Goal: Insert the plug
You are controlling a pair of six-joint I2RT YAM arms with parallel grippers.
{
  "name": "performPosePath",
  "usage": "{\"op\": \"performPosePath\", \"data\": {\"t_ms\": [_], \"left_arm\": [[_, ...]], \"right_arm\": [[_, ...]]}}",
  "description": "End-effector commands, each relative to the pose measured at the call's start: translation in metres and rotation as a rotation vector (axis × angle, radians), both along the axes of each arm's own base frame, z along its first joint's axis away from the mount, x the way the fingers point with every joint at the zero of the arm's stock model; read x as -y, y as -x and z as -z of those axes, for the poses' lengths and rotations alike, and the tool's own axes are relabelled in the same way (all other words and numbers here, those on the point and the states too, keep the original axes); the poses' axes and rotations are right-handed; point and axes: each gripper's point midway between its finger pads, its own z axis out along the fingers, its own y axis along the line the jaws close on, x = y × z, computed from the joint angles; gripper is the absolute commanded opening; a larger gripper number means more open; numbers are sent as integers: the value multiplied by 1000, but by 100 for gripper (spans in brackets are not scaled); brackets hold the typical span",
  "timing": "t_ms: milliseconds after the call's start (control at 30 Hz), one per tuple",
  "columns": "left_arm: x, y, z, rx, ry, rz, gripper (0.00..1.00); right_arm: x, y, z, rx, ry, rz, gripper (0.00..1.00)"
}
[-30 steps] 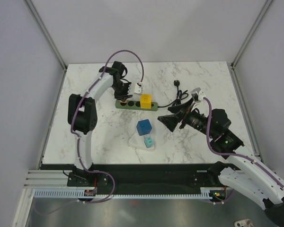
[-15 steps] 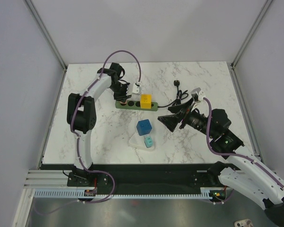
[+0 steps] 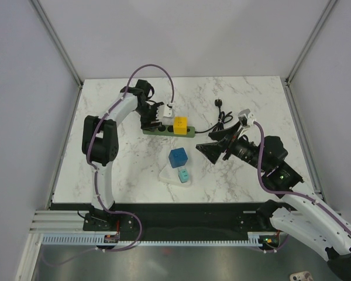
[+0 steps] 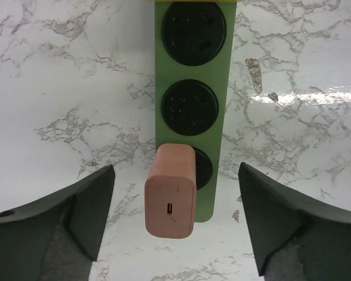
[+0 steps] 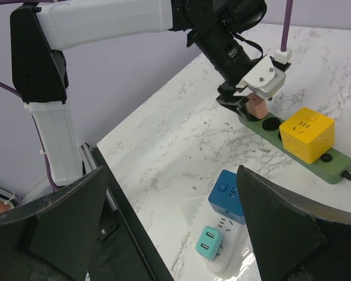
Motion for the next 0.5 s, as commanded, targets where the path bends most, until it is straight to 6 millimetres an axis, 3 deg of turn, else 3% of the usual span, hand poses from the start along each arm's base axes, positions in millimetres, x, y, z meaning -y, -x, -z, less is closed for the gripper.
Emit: {"op": "performPosePath", "data": {"t_ms": [0,200,333,400,467], "left_arm": [[5,-6,-24,49,53,-29,99],[18,-6,-76,108,169,-88,100],[43,6,-134,129,365,-98,100],[55,23,-176,106,495,-140,100],[62,41,-217,110,597,-145,100]], "right_arm": [[3,1,-20,25,-35,12,98],[3,-3,-9,-31,-11,25,98],[10,-4,-4,-71,43,58,98],[15,-6,-7,-70,70,86,98],[26,-12,5,-118,117,159,98]]}}
